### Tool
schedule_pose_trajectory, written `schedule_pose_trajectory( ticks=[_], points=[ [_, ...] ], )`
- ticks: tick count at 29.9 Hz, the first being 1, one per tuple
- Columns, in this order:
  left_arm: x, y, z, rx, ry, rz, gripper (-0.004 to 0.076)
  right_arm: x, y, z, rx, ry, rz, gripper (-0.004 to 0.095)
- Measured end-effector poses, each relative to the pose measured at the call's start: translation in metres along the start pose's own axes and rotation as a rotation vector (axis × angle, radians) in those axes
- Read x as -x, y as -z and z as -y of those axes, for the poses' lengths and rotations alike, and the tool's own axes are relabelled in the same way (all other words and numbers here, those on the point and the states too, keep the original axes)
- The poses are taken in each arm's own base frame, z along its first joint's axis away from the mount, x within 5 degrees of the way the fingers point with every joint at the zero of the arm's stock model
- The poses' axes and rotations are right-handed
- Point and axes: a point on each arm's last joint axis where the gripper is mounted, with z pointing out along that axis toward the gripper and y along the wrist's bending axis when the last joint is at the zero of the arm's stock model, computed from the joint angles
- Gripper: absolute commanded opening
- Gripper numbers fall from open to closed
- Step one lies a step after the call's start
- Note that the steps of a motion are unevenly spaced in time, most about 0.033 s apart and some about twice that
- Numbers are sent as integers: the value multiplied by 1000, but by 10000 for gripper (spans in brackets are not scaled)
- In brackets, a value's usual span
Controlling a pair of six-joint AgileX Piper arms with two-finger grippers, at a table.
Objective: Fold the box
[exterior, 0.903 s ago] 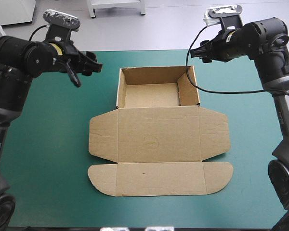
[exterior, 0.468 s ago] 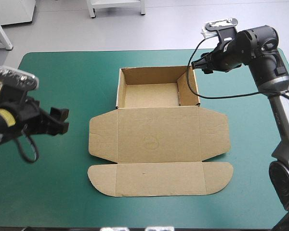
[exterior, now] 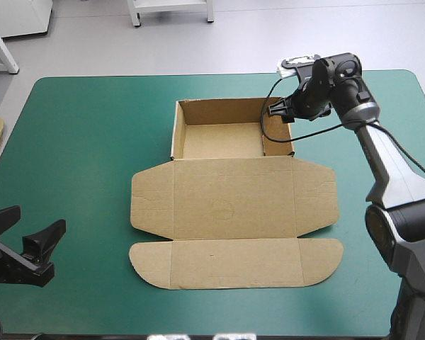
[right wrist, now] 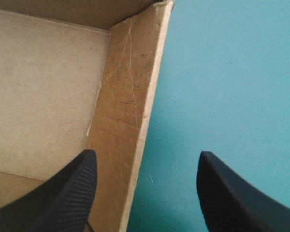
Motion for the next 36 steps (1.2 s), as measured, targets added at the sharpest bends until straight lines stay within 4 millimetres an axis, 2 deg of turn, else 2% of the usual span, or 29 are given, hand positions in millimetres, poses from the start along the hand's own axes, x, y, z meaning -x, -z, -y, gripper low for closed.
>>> schedule_pose_trajectory(
  ticks=[3, 6, 8, 11, 16, 24, 26, 28, 32, 36],
  points=[
    [-4, -5, 0, 0, -13, -22, 531, -2, -32, -1, 4, -7, -61, 563],
    [-12, -15, 0, 4, -25, -64, 521, -5, -55, -2, 13, -15, -97, 549],
    [-20, -24, 0, 4, -34, -106, 507, -6, -67, -2, 17, -17, -112, 498],
    [-31, -38, 0, 4, -45, -168, 494, -6, -79, -3, 20, -20, -114, 342],
    [-47, -58, 0, 3, -53, -237, 494, -6, -88, -3, 19, -4, -108, -22],
    [-46, -63, 0, 3, -54, -193, 494, -4, -89, 8, -69, 64, -90, -19],
    [-45, -63, 0, 3, -54, -189, 494, -6, -89, 18, -98, 77, -109, -19],
    [-45, -63, 0, 3, -54, -187, 494, -8, -88, 38, -147, 80, -138, -19],
    [-45, -63, 0, 3, -54, -187, 494, -13, -81, 97, -245, 27, -178, -19],
    [-45, -63, 0, 3, -54, -187, 494, -25, -66, 166, -320, -55, -189, -19]
  ],
)
